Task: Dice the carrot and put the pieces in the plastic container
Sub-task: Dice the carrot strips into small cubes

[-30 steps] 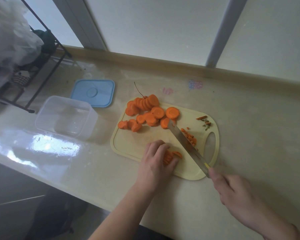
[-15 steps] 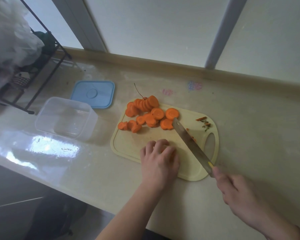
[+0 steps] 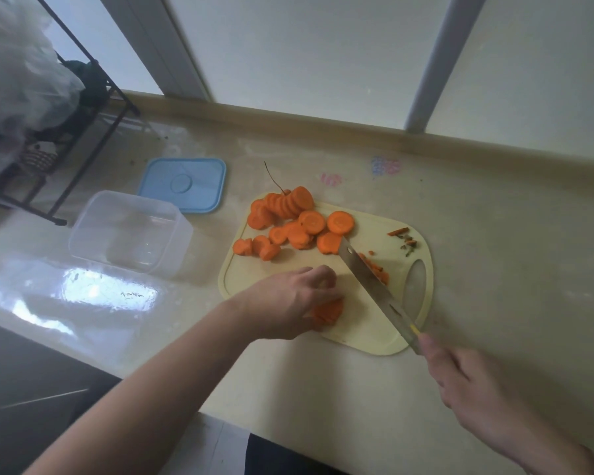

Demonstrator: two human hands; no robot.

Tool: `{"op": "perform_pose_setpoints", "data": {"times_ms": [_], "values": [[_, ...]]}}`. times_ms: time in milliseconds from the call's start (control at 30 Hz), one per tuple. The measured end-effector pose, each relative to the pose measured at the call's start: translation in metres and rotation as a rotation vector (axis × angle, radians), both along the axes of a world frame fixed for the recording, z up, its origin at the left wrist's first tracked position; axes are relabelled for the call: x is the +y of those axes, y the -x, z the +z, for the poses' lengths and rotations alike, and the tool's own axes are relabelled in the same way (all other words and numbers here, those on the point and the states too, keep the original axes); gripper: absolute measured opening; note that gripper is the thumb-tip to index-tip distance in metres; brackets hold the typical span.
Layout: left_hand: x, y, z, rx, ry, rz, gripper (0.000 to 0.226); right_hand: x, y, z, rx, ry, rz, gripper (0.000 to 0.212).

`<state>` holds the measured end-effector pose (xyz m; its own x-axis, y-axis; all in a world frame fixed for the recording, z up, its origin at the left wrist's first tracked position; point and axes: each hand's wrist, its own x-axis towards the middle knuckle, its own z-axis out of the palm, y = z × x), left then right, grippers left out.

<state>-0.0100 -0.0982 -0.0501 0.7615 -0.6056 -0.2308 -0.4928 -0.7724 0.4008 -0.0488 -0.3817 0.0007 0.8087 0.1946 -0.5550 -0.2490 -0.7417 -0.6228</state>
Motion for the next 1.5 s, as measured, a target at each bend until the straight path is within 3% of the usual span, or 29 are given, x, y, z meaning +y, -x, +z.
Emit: {"op": "perform_pose_setpoints", "data": {"times_ms": [167,400,533,767,933,1033,1167,1500], "values": [[-0.002,0.007,-0.002,0.034,0.049,0.143,0.052,-0.002,-0.001,-0.002,0.015,-0.012,-0.012,0.055],[-0.059,0.046,-0.008,0.032,0.159,0.852,0.050,0.007,-0.001,-0.006,0.009,0.001,0.033,0.057],[-0.083,0.055,-0.026,-0.099,0.231,1.001,0.048,0.012,-0.001,-0.013,-0.071,0.021,0.044,0.062],[-0.079,0.056,-0.036,-0.294,0.218,0.896,0.053,0.017,0.011,-0.022,-0.104,-0.009,0.119,0.061],[-0.070,0.060,-0.036,-0.300,0.187,0.829,0.070,0.010,0.002,-0.016,-0.117,0.011,0.102,0.061],[-0.064,0.063,-0.028,-0.475,0.157,0.680,0.048,0.008,0.003,-0.013,-0.145,0.011,0.088,0.060],[-0.063,0.057,-0.035,-0.589,0.313,0.457,0.016,0.012,0.004,-0.007,-0.140,0.011,0.095,0.053],[-0.053,0.056,-0.053,-0.475,0.401,0.382,0.017,-0.003,0.009,-0.016,-0.118,0.066,0.163,0.093]]}}
